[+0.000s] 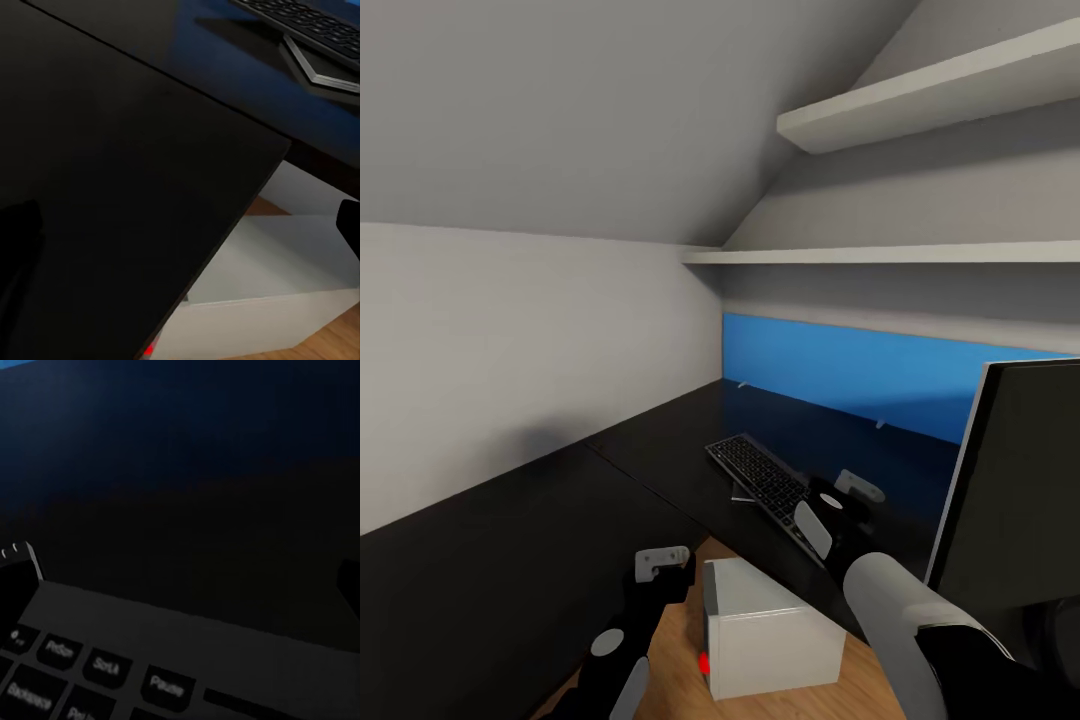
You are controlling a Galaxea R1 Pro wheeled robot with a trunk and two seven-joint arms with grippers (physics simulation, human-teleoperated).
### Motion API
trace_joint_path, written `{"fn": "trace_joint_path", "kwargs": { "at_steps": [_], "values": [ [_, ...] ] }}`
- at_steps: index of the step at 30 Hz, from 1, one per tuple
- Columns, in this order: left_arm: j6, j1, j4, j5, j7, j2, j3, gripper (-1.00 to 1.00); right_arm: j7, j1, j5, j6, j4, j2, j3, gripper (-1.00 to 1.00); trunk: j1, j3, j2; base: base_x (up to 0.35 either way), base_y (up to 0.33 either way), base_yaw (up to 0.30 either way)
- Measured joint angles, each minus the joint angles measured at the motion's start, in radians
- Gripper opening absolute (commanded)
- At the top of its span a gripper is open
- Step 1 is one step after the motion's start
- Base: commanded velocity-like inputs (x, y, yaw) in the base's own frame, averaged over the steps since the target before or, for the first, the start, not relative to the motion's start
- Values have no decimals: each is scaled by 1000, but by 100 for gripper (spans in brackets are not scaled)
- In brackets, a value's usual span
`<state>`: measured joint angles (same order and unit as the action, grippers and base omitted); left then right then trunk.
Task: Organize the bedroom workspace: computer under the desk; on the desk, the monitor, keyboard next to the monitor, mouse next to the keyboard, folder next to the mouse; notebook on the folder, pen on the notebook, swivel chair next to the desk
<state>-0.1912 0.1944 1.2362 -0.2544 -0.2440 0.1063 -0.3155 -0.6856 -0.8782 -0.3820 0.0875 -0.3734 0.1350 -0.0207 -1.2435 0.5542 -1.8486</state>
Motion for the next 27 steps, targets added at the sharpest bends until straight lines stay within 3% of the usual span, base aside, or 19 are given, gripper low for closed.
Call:
{"fn": "trace_joint_path", "kwargs": {
  "at_steps": [9,27],
  "values": [
    [0,0,-2,-3,2,0,-1,100,0,0,-1,0,-1,-2,1,100,0,0,0,159,0,0],
    [0,0,-1,-1,1,1,0,100,6,0,-10,-9,-5,-12,11,100,0,0,0,9,0,0]
  ]
}}
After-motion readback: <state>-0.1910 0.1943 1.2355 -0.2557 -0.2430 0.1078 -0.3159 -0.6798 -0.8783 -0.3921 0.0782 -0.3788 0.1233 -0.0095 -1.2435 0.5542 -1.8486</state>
